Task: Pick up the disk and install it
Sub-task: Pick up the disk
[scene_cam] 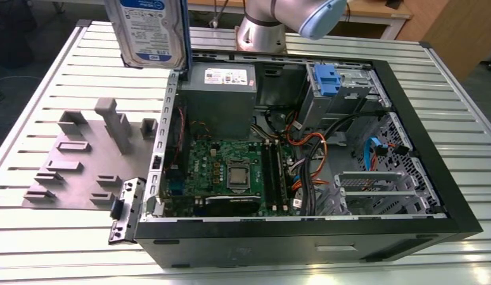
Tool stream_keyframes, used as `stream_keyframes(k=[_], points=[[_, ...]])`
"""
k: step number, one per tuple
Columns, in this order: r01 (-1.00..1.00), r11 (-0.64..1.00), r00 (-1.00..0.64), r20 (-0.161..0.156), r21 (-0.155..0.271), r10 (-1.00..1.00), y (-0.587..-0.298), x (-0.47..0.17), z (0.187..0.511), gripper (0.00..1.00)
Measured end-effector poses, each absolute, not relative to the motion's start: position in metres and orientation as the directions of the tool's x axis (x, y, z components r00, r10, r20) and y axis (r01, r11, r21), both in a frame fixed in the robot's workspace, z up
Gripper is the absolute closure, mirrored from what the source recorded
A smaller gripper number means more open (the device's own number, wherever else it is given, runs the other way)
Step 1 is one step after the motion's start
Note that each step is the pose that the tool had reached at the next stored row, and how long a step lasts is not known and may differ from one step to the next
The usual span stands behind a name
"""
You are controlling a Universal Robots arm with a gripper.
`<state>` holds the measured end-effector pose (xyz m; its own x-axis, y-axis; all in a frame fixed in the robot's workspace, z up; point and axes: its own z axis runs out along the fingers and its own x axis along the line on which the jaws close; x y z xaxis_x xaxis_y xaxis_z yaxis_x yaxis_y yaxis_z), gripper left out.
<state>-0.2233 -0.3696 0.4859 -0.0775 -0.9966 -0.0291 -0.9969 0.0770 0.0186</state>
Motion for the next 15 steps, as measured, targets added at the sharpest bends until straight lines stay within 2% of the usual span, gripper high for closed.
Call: stream_keyframes(k=[15], points=[[-0.997, 0.077, -0.078, -0.029, 0.019, -0.997, -0.370, -0.173, 0.486, 0.65]])
